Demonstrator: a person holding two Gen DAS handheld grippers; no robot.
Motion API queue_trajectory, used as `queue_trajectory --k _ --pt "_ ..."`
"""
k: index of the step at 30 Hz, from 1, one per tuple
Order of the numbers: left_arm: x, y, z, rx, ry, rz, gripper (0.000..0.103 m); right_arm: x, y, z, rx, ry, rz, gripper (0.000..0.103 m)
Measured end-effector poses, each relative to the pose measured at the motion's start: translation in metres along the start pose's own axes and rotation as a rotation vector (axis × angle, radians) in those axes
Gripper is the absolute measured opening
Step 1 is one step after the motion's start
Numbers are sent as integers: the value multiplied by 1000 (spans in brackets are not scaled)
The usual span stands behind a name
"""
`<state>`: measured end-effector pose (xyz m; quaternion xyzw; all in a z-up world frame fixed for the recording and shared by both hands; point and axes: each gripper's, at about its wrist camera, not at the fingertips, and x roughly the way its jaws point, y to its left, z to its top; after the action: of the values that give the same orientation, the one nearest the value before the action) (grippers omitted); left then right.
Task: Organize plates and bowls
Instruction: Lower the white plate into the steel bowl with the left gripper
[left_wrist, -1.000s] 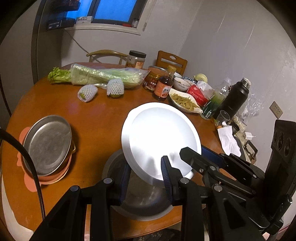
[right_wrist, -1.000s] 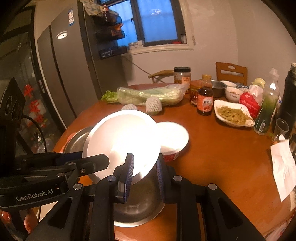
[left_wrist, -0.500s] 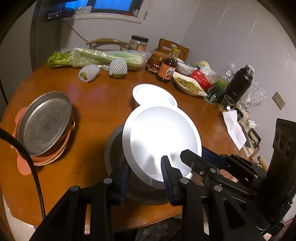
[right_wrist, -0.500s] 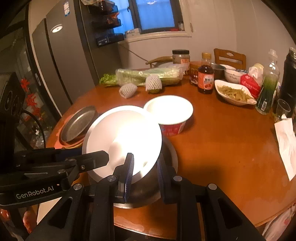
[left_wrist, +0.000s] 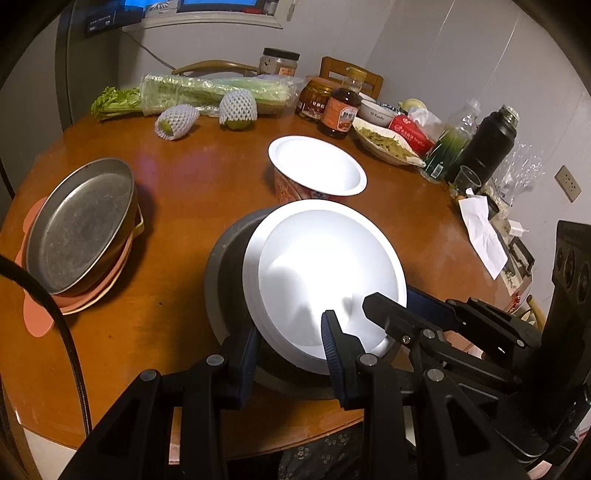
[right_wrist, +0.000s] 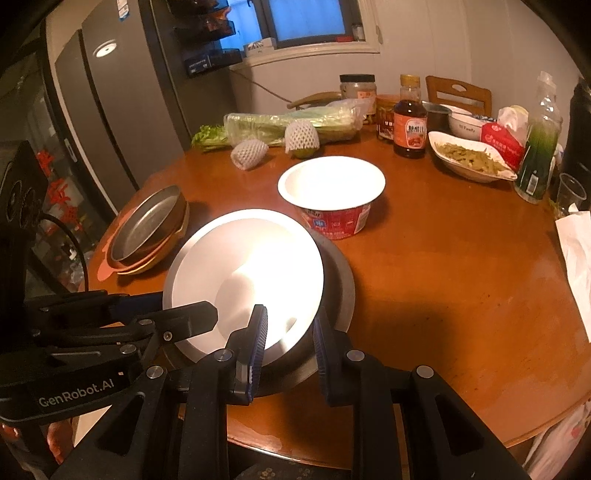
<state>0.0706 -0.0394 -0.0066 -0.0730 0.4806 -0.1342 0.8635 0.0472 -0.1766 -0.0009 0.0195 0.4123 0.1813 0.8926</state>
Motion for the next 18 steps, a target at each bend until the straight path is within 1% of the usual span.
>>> queue_trajectory --k 11,18 --pt "3 0 0 -3 7 5 33 0 0 0 -2 -1 2 26" --pt "3 0 1 -3 7 11 33 1 4 2 -37 8 -34 26"
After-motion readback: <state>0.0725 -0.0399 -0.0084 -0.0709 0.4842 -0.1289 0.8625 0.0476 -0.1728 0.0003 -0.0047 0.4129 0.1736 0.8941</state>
